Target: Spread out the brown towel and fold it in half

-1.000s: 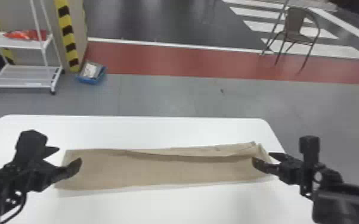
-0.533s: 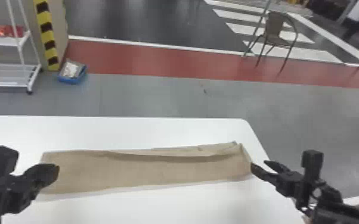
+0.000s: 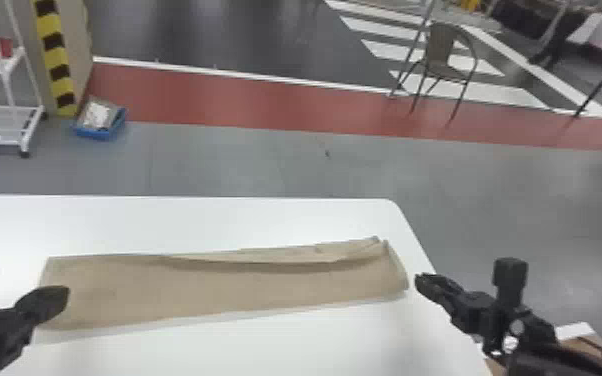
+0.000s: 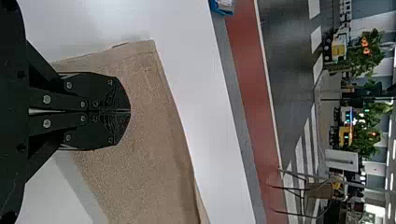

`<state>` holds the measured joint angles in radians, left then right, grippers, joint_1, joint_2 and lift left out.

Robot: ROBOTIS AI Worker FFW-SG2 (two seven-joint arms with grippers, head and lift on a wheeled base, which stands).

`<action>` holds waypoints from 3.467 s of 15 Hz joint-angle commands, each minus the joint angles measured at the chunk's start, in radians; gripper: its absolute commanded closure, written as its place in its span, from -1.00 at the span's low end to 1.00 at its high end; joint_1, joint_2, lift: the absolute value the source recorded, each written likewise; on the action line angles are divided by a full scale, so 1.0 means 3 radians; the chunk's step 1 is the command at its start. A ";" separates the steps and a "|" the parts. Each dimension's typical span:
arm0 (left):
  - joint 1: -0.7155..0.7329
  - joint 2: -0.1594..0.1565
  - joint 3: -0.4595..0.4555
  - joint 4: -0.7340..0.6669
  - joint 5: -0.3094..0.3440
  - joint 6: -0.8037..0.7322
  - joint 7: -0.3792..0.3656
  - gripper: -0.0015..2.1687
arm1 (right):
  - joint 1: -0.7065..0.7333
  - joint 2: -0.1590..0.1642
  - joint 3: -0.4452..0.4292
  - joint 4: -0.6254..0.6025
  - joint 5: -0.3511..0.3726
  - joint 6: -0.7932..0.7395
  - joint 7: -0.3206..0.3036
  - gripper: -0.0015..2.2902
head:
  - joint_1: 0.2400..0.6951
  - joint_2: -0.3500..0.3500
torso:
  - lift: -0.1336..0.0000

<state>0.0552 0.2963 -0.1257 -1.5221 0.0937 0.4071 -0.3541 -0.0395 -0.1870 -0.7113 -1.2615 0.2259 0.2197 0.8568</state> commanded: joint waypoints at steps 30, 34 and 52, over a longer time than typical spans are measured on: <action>-0.0020 0.0045 -0.0149 0.0385 -0.0445 -0.0050 0.0173 0.51 | -0.0375 -0.0159 0.0674 0.0646 0.0566 0.0278 -0.0069 0.24 | 1.00 -0.69 | 1.00; 0.0041 0.0097 -0.0067 0.0328 -0.0451 -0.0040 0.0163 0.51 | -0.0165 -0.0128 0.0674 0.0411 0.0413 0.0452 0.0018 0.25 | 1.00 -0.67 | 1.00; 0.0297 0.0199 0.0204 0.0098 -0.0440 0.0124 0.0076 0.53 | 0.0321 -0.0042 0.0587 -0.0259 0.0157 0.0871 0.0212 0.29 | 1.00 -0.52 | 1.00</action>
<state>0.1409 0.3542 -0.0744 -1.4929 -0.0397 0.4441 -0.3309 0.0494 -0.2008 -0.5334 -1.3259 0.2762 0.4740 0.9186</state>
